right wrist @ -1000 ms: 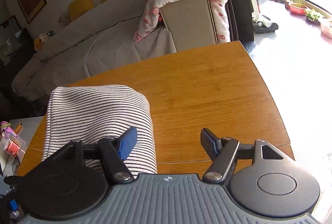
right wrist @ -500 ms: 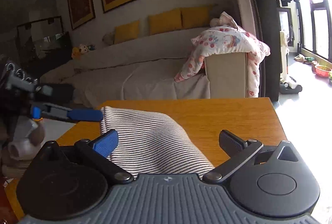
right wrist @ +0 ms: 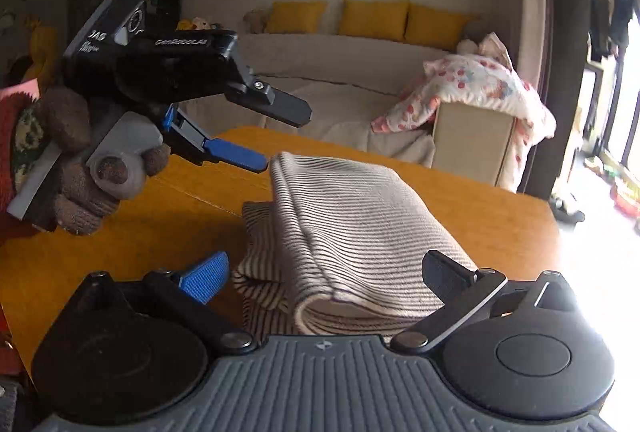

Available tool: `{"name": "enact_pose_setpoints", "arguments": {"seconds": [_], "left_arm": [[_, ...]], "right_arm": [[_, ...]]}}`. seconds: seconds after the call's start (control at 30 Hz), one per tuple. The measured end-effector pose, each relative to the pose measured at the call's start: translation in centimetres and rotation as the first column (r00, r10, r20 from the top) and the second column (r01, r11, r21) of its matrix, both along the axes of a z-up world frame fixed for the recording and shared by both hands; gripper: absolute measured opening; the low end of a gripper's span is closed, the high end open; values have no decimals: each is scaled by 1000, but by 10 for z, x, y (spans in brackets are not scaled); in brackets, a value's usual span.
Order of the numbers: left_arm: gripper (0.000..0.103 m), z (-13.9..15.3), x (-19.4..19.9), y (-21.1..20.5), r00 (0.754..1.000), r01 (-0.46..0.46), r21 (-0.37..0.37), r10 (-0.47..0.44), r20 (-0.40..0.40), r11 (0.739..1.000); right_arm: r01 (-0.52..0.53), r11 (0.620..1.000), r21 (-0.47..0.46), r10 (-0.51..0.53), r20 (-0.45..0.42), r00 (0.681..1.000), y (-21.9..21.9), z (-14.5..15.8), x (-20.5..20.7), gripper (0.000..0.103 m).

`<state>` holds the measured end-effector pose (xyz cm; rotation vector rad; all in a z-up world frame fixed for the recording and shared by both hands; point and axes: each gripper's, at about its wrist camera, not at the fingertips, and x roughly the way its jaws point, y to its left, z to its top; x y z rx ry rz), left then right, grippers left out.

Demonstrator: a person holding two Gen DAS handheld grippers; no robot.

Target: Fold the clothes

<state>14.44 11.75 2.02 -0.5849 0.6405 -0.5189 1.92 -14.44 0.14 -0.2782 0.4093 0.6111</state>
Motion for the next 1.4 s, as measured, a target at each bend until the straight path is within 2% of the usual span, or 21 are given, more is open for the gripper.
{"name": "enact_pose_setpoints", "arguments": {"seconds": [0.1,0.17,0.2,0.23,0.27,0.33,0.4,0.43,0.53,0.63,0.67,0.73,0.8,0.9,0.93,1.0,1.07,1.1,1.23,1.37,1.4], "left_arm": [[98,4,-22,5,999,-41,-10,42,10,999],[98,2,-28,7,998,-60,-17,60,-5,998],[98,0,-31,8,998,-67,-12,66,-14,998],[98,-1,-33,9,997,-70,-2,70,-16,998],[98,-1,-36,11,997,-74,9,74,-19,997],[98,-3,-39,16,996,-85,18,86,-25,996],[98,-7,-42,21,994,-100,16,101,-33,995],[98,-9,-41,22,993,-106,4,107,-42,994],[98,-19,-37,19,991,-111,-18,109,-75,994],[94,-26,-35,6,992,-78,-3,77,-96,997],[88,-27,-36,2,994,-64,4,64,-94,998],[75,-30,-37,-5,995,-35,17,37,-91,999],[67,-32,-37,-7,996,-19,18,20,-86,1000],[62,-31,-35,-12,997,1,-7,-1,-80,1000],[62,-30,-35,-14,997,6,-13,-7,-76,1000],[62,-28,-34,-19,997,24,-22,-26,-68,999],[61,-30,-32,-23,997,34,-12,-35,-74,999],[58,-34,-29,-23,996,32,-11,-33,-88,999],[51,-48,-22,-21,990,19,-32,-24,-137,999],[50,-52,-21,-21,989,24,-37,-29,-146,999],[47,-54,-20,-21,988,22,-39,-28,-150,999]], "right_arm": [[-69,980,-184,88,100,991,31,-21,-20,103],[-65,963,-262,101,129,986,46,-37,-21,103],[-51,962,-270,91,136,987,48,-40,-19,100],[-40,968,-248,73,124,990,47,-37,-14,89],[-30,982,-187,48,92,995,39,-30,-8,84],[0,997,-76,2,29,1000,23,-16,4,67],[40,999,17,-39,-26,999,6,-5,15,67],[46,999,1,-46,-16,999,6,-6,15,67],[30,988,-150,-18,81,997,23,-18,3,69],[55,971,-231,-18,162,987,36,-28,1,67],[80,967,-242,-29,206,978,36,-28,-2,65],[123,957,-264,-44,289,956,37,-26,-10,54],[161,932,-323,-38,356,934,42,-29,-16,54],[157,916,-368,-27,335,942,44,-43,-10,71],[155,911,-383,-24,326,945,45,-48,-8,70],[143,927,-347,-29,313,949,39,-42,-5,69],[136,937,-321,-28,319,947,31,-34,-4,44],[147,931,-335,-23,348,937,30,-30,-4,27],[128,934,-334,33,439,898,25,4,-21,21],[0,891,-455,224,440,870,39,3,-57,21],[-30,878,-478,248,400,883,43,-6,-60,21]]}}
